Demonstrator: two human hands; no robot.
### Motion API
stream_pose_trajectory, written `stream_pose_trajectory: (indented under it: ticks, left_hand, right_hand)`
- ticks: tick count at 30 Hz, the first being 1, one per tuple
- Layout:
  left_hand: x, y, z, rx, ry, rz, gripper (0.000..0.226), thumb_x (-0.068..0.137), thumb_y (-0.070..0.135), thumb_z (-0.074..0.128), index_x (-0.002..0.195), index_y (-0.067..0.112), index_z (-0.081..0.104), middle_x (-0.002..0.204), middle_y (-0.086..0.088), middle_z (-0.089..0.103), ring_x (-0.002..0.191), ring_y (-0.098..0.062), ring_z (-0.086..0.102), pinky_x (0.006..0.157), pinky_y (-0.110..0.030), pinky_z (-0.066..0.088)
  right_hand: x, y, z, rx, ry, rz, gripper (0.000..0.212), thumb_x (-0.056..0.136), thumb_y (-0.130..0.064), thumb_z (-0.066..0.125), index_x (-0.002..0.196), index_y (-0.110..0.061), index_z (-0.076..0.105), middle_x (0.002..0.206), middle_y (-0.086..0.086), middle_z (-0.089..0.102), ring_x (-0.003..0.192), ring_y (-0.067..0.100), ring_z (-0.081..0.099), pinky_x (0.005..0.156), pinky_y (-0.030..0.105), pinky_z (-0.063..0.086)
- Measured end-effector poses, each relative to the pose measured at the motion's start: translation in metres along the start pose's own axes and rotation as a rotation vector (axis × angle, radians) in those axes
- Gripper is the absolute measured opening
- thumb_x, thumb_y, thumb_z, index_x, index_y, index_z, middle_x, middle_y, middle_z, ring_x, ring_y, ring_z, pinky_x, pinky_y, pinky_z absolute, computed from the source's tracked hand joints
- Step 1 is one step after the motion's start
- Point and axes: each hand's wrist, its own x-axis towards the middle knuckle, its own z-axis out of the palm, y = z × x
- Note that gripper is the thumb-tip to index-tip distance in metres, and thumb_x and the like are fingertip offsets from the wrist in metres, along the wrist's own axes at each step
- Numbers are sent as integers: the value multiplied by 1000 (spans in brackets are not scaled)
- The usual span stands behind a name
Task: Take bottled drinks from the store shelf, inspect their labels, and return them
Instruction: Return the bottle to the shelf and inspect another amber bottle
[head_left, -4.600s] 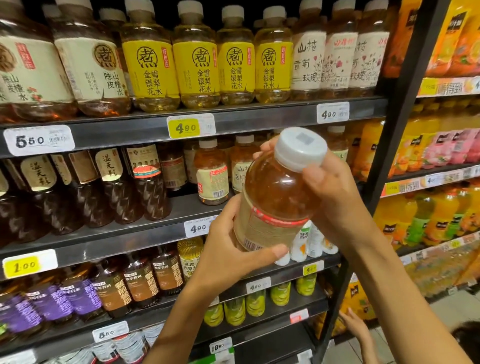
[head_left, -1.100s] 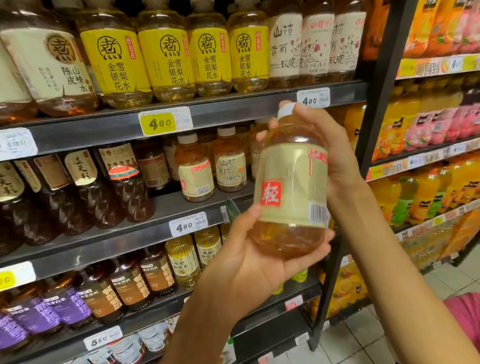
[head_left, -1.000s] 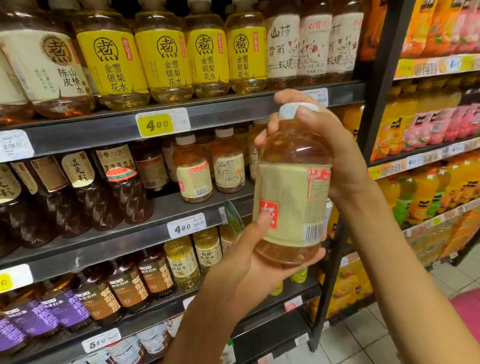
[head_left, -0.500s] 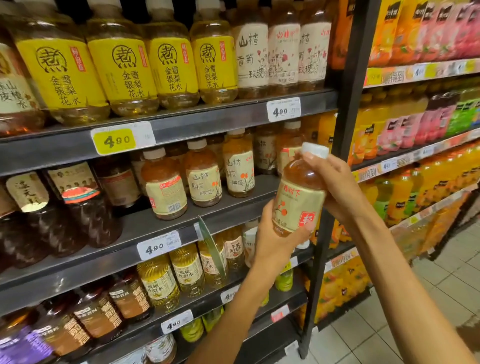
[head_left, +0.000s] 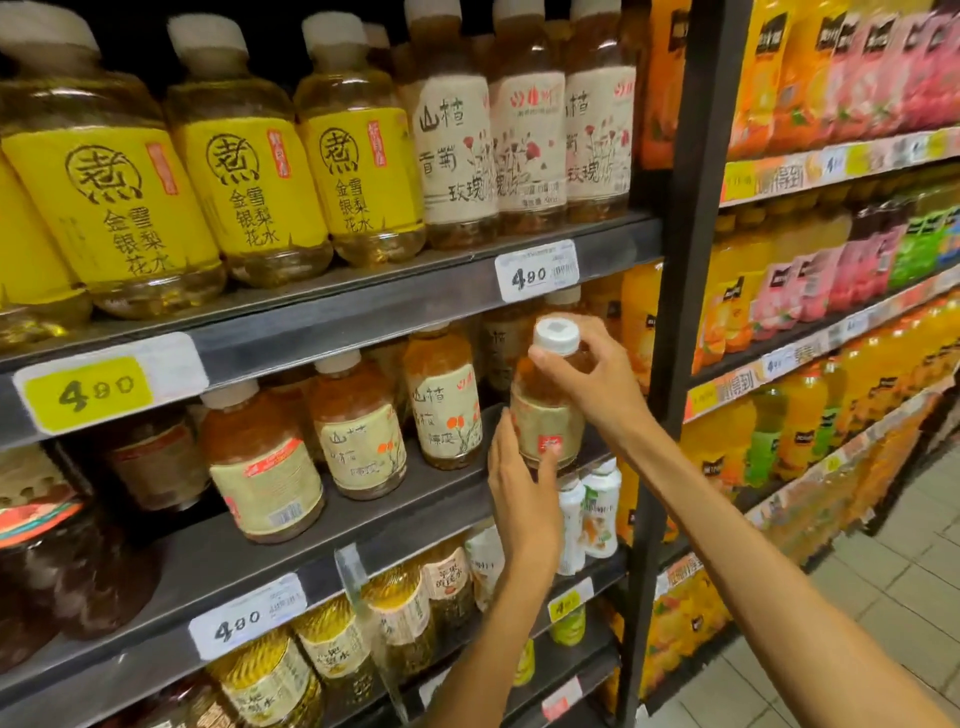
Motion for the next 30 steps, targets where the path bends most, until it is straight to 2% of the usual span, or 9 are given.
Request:
stream_pose_trajectory:
  ticks: [3,7,11,15,18,20,23,27,30]
  left_hand:
    - [6,-4,10,67,108,33,62,94,27,57,148,17,29,153,-1,32,140,-15,28,103,-16,22]
    - [10,-6,20,128,233,51,63,92,25,60,146,11,31,151,-6,33,141,-19,24,109,-26,23]
    - [15,-1,29,278,344,87,69,86,20,68,143,5,34,142,-14,40,131,-26,33,106,-39,31]
    - [22,0,29,327,401,183,74,79,13,75,142,4,35,136,-17,45,122,-26,38,100,-36,36]
    - [26,-5,24,439,369,250,75,77,9,77,140,1,39,133,-19,48,119,-30,46,98,-38,41]
    - [26,-7,22,479,361,265,75,77,9,77,141,0,39,133,-18,49,118,-30,47,96,-39,43]
    - [27,-5,20,466,375,258,73,76,4,76,140,0,41,133,-18,49,119,-30,47,97,-38,42]
    - [24,-3,21,524,353,486,53,78,-6,56,130,2,49,128,-18,53,111,-27,51,90,-34,46]
    - [21,3,28,521,210,543,51,74,-10,58,122,5,57,121,-12,58,108,-25,57,87,-34,49]
  right_hand:
    - [9,2,6,-56,19,-61,34,86,-30,69,116,-31,53,118,-3,54,113,8,51,97,26,44]
    - [13,2,10,-227,149,-143,46,81,-38,73,114,-13,53,111,2,53,105,19,52,88,35,47]
    - [14,3,5,-215,121,-96,36,78,-36,75,104,-15,60,103,0,63,95,13,60,80,23,49]
    - [15,7,-5,-290,-43,-58,50,78,-28,77,122,-10,60,120,-5,59,107,4,55,85,3,41]
    - [13,9,-1,-324,-54,-70,53,80,-24,76,127,-7,58,117,-11,52,109,1,49,84,-4,34]
    - [12,8,6,-346,-31,-101,51,80,-22,76,125,-5,59,115,-8,54,107,2,48,85,0,36]
    - [11,7,7,-373,34,-129,47,82,-21,74,123,-3,59,122,6,59,111,10,52,94,16,42]
    - [20,11,-13,-264,328,-74,31,91,-18,64,119,-6,59,113,-1,54,97,2,51,78,0,37]
    - [42,23,-20,-306,174,95,30,95,-27,57,113,-4,53,105,-2,49,91,7,47,77,13,38]
